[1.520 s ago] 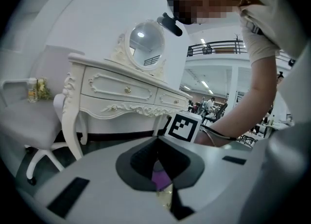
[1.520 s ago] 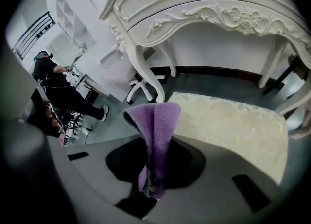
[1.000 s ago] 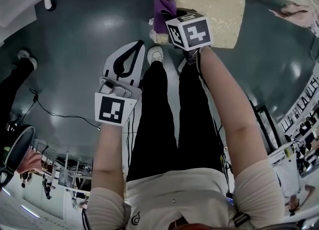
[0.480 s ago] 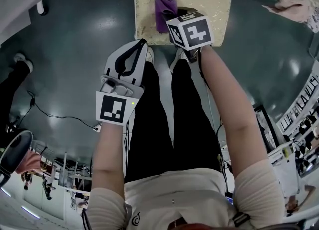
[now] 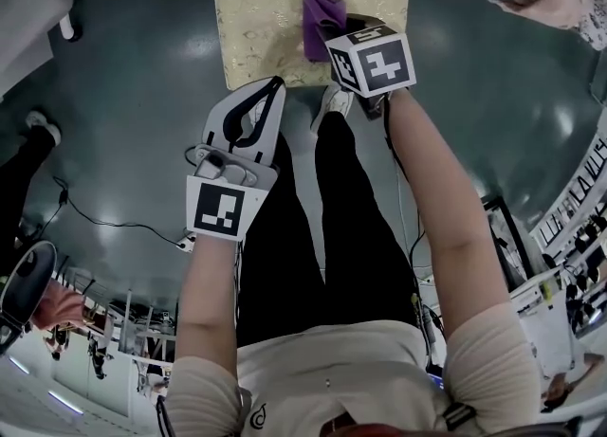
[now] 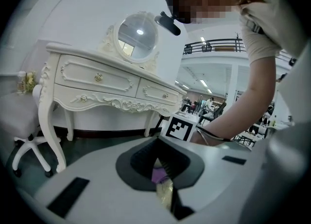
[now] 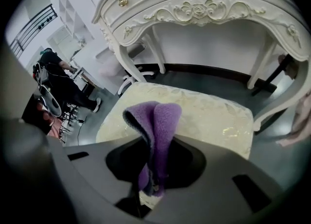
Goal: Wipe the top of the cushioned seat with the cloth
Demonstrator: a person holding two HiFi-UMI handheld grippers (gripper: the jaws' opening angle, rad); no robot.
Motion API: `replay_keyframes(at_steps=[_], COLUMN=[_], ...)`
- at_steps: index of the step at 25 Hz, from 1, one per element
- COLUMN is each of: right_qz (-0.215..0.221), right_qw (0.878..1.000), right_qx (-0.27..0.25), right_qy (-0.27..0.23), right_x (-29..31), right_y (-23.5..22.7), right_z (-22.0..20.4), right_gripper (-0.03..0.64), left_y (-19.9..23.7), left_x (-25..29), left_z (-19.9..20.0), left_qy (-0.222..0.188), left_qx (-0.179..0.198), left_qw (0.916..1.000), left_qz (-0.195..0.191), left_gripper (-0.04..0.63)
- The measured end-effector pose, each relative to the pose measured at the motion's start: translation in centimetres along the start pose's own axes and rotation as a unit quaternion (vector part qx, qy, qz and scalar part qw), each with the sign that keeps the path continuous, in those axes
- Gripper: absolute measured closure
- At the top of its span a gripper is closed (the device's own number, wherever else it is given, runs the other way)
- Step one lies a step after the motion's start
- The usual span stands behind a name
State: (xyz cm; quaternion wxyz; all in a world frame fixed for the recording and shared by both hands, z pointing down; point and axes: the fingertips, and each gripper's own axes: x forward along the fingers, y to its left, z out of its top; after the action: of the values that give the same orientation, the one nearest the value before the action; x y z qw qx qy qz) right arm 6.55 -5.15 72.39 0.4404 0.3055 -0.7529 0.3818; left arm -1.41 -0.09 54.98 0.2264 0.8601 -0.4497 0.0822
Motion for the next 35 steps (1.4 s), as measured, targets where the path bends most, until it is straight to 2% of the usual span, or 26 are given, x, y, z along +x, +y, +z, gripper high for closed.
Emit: replay_keyframes(at_steps=[7,11,16,24,29,35], right_qz=[-0.014,-0.022,-0.030,-0.089,-0.092,-0.081], right_qw=[1.000,1.000,0.999,0.995,0.995,0.997], right_qx=[0.022,0.017,0.022,0.019,0.017,0.009], right_qy=[-0.006,-0.005,-0.002,0.038,0.028,-0.003], right_x=[-2.4,-3.7,-5.0,-7.4,-8.7,-8.7], right_y=[-4.8,-7.4,-10.2,-14.3,-12.9,-6.4], right_z=[-2.7,-3.9,-5.2,-8.0,-7.7,-5.4], right_gripper=[0.529,0.529,0.530,0.542,0.541,0.542], left_y=[-3.6,-5.8,-7.6,-9.4,-8.7,-6.0], left_x=[3.2,5.0,7.0,7.6,5.9,1.9], left_z=[1.3,1.8,1.6,1.3,2.0,2.1], left_qy=[-0.010,-0.012,-0.014,-0.014,-0.020,-0.011], left_qx=[0.001,0.012,0.011,-0.009,-0.013,0.024], left_qw=[0.9998,0.9994,0.9994,0.9994,0.9989,0.9985], left_qz=[-0.018,-0.031,-0.031,-0.030,-0.041,-0.048], left_gripper=[0.581,0.581,0.581,0.583,0.581,0.581])
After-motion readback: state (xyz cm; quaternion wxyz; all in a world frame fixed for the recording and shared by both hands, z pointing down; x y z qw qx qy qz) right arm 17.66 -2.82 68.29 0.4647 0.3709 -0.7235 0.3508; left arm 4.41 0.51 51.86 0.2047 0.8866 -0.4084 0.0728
